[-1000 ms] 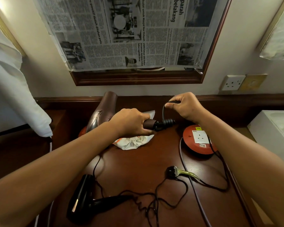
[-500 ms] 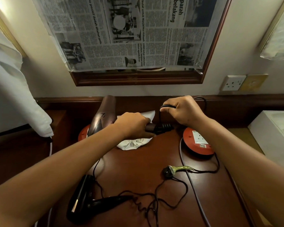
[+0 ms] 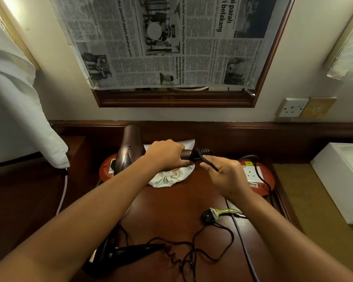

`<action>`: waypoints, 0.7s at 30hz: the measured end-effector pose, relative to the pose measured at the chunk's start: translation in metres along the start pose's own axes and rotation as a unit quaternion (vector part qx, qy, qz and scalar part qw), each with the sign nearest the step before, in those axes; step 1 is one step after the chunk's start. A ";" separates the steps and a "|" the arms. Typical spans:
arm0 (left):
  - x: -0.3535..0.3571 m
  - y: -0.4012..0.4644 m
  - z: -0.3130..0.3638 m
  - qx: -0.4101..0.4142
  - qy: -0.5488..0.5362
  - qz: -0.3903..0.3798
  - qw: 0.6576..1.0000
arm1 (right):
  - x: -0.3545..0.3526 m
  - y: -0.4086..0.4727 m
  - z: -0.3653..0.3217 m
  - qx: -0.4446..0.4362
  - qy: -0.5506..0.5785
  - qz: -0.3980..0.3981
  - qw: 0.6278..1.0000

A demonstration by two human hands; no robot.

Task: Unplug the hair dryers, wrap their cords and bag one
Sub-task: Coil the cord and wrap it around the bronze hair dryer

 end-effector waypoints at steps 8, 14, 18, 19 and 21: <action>-0.001 -0.002 0.003 0.001 -0.004 -0.006 1.000 | 0.023 -0.034 -0.010 0.036 0.042 0.025 0.998; -0.003 -0.004 -0.001 -0.002 -0.030 0.001 1.000 | 0.025 -0.037 -0.003 0.120 0.166 -0.029 0.978; -0.012 -0.006 -0.005 0.003 -0.031 0.019 0.999 | 0.030 -0.040 -0.004 0.234 0.342 -0.104 0.904; -0.014 -0.007 -0.006 0.006 -0.026 0.024 0.999 | 0.030 -0.041 -0.004 0.240 0.350 -0.123 0.897; -0.018 -0.009 -0.006 0.013 -0.023 0.029 0.999 | 0.030 -0.040 -0.002 0.253 0.362 -0.143 0.886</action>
Point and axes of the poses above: each hand's wrist, its own y-axis towards the middle knuckle, its own x-axis out of the palm, z = x × y, the point moved 2 cm from there along y, towards the middle knuckle, and after that the axes turned 8 degrees about -z, right-handed, at the moved point
